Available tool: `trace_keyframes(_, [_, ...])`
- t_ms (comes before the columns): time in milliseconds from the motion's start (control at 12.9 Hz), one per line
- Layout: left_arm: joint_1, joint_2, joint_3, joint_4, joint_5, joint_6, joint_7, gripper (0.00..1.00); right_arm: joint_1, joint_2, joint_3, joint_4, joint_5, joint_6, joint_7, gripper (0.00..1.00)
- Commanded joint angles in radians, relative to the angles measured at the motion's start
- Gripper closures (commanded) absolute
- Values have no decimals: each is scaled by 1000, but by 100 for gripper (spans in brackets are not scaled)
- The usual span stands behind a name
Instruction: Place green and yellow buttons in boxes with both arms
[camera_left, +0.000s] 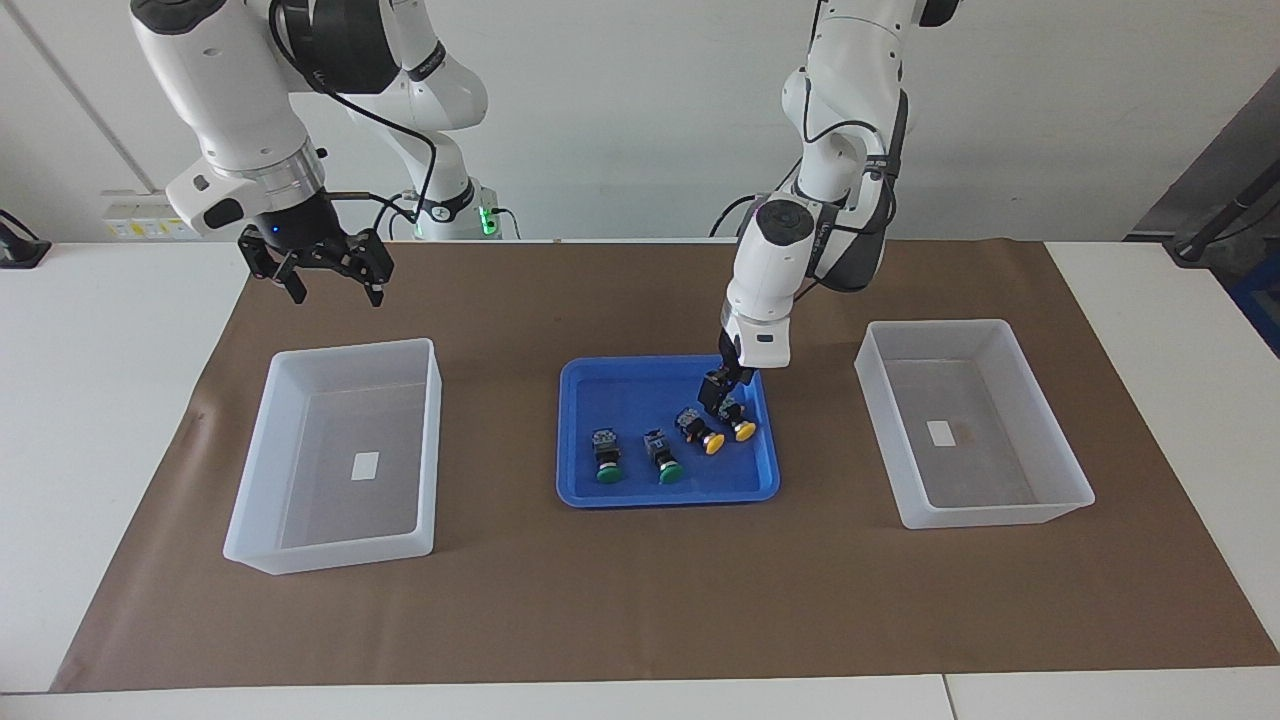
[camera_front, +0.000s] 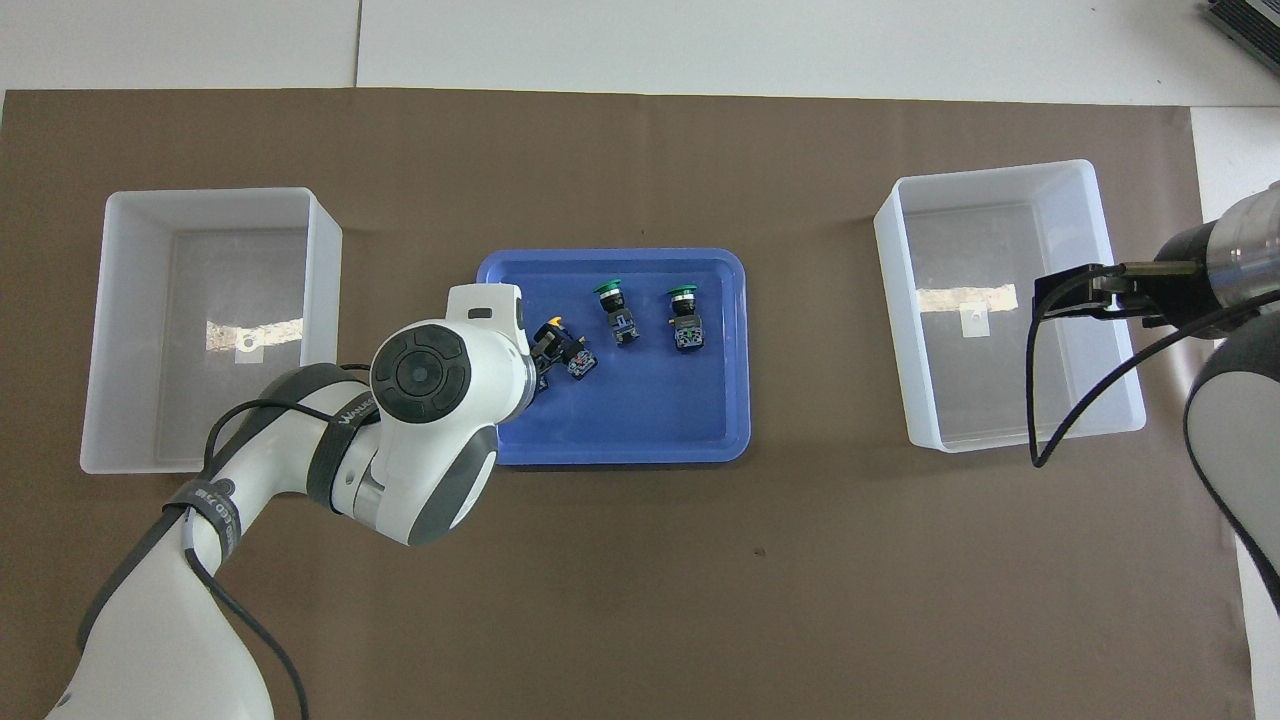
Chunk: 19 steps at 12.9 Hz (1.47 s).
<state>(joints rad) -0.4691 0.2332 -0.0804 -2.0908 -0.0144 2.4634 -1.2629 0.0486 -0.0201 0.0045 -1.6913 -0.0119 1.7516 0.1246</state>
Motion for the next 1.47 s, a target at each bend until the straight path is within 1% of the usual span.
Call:
trace_keyframes(0, [-22,12,17,-14,8,35,-21,14,23,12,8,-25,4,65,7,0])
trace_keyframes(154, [-22,34,19,-14,13,68,-21,17,60,49,8,-25,-10,129,65,0])
trace_keyframes(232, [-22,38,19,-14,13,69,-21,21,77,74,8,-25,-13,170,96,0])
trace_keyframes(309, [-22,44,19,-14,28,69,-21,30,97,103,8,-25,-13,210,131,0])
trace_keyframes(386, [-22,44,19,-14,39,68,-21,50,120,129,8,-25,-14,247,162,0])
trace_keyframes(463, [-22,44,19,-14,39,68,-20,73,140,152,8,-24,-16,281,193,0])
trace_keyframes(541, [-22,46,19,-12,40,65,-18,80,163,178,8,-21,-17,313,220,0])
trace_keyframes(618, [-22,46,19,-9,40,60,-18,79,183,199,8,-21,-17,342,239,0])
trace_keyframes(695, [-22,45,19,-2,47,51,-16,74,200,224,8,-21,-17,370,251,0])
trace_keyframes(772, [-20,44,19,1,48,42,-15,72,224,239,8,-22,-16,388,268,0])
trace_keyframes(927, [-16,44,19,0,48,43,-12,72,276,267,8,-24,-17,419,325,0])
trace_keyframes(1004, [-13,44,19,0,48,45,-10,73,283,278,8,-25,-17,439,332,0])
trace_keyframes(1081, [-14,44,19,0,48,37,-10,93,287,284,8,-27,-17,451,332,0])
trace_keyframes(1159, [-14,43,19,2,57,25,2,100,295,296,8,-27,-17,469,332,0])
trace_keyframes(1236, [-11,29,19,14,79,-7,13,100,312,307,8,-31,-17,483,336,0])
trace_keyframes(1390, [12,-38,19,43,80,-130,61,100,338,318,8,-44,-17,488,342,0])
